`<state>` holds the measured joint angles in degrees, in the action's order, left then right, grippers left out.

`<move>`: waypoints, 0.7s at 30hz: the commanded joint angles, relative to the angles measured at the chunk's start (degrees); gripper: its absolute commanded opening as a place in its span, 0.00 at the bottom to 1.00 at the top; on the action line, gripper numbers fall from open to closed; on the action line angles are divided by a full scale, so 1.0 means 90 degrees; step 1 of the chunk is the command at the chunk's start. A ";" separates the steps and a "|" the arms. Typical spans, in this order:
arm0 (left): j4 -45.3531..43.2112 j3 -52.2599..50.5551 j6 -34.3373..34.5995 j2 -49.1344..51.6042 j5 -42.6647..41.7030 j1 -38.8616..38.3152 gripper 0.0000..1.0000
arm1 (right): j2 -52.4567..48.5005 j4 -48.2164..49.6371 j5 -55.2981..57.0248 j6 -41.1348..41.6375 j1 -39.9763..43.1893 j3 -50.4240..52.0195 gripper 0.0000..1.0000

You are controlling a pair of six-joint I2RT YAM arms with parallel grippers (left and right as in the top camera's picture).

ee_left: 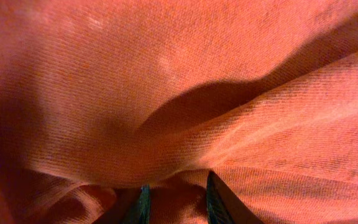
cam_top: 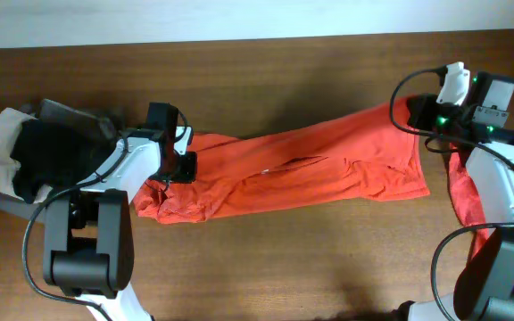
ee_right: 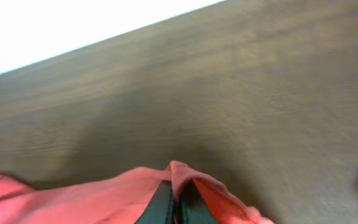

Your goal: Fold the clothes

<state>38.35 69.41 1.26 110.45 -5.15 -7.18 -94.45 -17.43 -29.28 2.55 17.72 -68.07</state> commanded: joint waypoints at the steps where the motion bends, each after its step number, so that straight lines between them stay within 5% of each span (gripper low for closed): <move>1: 0.0051 -0.0070 -0.0102 -0.0061 0.0049 -0.0007 0.30 | 0.0036 -0.0117 -0.0646 -0.0483 0.0029 -0.0109 0.04; 10: 0.0078 -0.0070 -0.0104 -0.0058 0.0049 -0.0007 0.30 | 0.0036 -0.2317 0.1290 -0.0532 0.0039 -0.0104 0.04; 16: 0.0078 -0.0070 -0.0104 -0.0058 0.0049 -0.0007 0.30 | 0.0036 -0.3123 0.2958 0.0459 0.0039 -0.0080 0.05; 21: 0.0080 -0.0070 -0.0104 -0.0061 0.0049 -0.0007 0.30 | 0.0034 -0.3228 0.3402 0.0702 0.0039 -0.0066 0.19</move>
<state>38.61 69.41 1.23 110.45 -5.15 -7.18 -94.45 -46.50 -4.34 6.26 17.72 -68.36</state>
